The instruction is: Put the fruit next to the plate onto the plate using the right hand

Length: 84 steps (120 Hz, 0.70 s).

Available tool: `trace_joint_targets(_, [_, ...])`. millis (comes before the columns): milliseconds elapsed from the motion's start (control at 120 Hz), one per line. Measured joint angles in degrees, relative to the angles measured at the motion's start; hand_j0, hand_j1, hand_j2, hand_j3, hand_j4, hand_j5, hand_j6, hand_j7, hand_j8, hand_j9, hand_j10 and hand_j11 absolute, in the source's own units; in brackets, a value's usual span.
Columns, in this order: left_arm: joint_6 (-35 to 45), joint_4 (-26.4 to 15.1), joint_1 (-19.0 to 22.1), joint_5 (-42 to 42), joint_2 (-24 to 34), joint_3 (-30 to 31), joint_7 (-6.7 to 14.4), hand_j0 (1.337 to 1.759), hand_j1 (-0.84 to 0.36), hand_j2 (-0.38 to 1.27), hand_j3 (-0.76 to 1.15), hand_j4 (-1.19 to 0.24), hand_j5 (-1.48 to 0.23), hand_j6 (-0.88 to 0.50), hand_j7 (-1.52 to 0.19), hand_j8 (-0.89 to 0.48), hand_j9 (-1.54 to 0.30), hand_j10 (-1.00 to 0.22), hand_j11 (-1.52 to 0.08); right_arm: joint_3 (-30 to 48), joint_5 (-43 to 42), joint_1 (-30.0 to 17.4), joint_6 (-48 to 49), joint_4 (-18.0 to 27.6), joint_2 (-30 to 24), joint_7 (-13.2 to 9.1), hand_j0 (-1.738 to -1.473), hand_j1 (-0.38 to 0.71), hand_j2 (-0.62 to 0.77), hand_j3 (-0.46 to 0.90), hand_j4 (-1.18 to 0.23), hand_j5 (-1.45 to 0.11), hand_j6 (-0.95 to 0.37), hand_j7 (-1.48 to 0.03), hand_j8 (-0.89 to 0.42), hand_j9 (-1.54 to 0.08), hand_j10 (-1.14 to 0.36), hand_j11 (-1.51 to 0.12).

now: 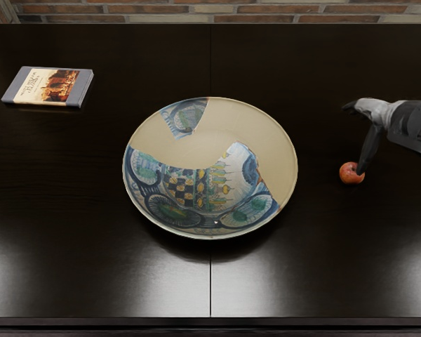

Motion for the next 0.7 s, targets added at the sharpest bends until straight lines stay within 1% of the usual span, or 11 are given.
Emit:
trace_joint_targets(25, [0.00, 0.00, 0.02, 0.00, 0.00, 0.00, 0.00, 1.658, 0.07, 0.05, 0.00, -0.23, -0.30, -0.23, -0.30, -0.23, -0.30, -0.23, -0.30, -0.06, -0.91, -0.59, -1.08, 0.56, -0.12, 0.00, -1.658, -0.22, -0.02, 0.00, -0.11, -0.14, -0.11, -0.14, -0.11, -0.14, -0.11, -0.14])
trace_joint_targets(183, [0.00, 0.00, -0.01, 0.01, 0.00, 0.00, 0.00, 1.658, 0.07, 0.05, 0.00, -0.23, -0.30, -0.23, -0.30, -0.23, -0.30, -0.23, -0.30, -0.16, -3.82, -3.42, -4.17, 2.96, -0.66, 0.00, -1.658, -0.27, -0.01, 0.00, -0.07, -0.09, -0.08, -0.09, -0.07, -0.09, -0.07, -0.09])
trace_joint_targets(308, [0.00, 0.00, -0.01, 0.00, 0.00, 0.01, 0.00, 1.658, 0.07, 0.05, 0.00, -0.23, -0.30, -0.23, -0.30, -0.23, -0.30, -0.23, -0.30, 0.12, -5.92, -6.35, -5.76, 3.78, -0.96, 0.00, -1.658, -0.28, -0.01, 0.00, -0.06, -0.08, -0.06, -0.08, -0.06, -0.08, -0.06, -0.08])
trace_joint_targets(417, [0.00, 0.00, -0.01, 0.00, 0.00, 0.03, 0.00, 1.658, 0.07, 0.05, 0.00, -0.23, -0.30, -0.23, -0.30, -0.23, -0.30, -0.23, -0.30, 0.21, -8.80, -8.88, -10.43, 3.98, -0.61, 0.00, -1.658, -0.23, -0.02, 0.00, -0.10, -0.13, -0.10, -0.13, -0.10, -0.13, -0.10, -0.13])
trace_joint_targets(558, [0.00, 0.00, -0.01, 0.01, 0.00, 0.03, 0.00, 1.658, 0.07, 0.05, 0.00, -0.23, -0.30, -0.23, -0.30, -0.23, -0.30, -0.23, -0.30, 0.22, -10.69, -10.65, -14.90, 3.96, 0.41, 0.00, -1.658, -0.14, -0.03, 0.00, -0.18, -0.23, -0.18, -0.23, -0.18, -0.23, -0.18, -0.23])
trace_joint_targets(700, [0.00, 0.00, -0.01, 0.01, 0.00, 0.02, 0.00, 1.658, 0.07, 0.05, 0.00, -0.23, -0.30, -0.23, -0.30, -0.23, -0.30, -0.23, -0.30, 0.07, -12.27, -12.36, -18.47, 3.46, 2.00, 0.00, -1.658, -0.09, -0.04, 0.00, -0.22, -0.29, -0.23, -0.29, -0.22, -0.29, -0.22, -0.29])
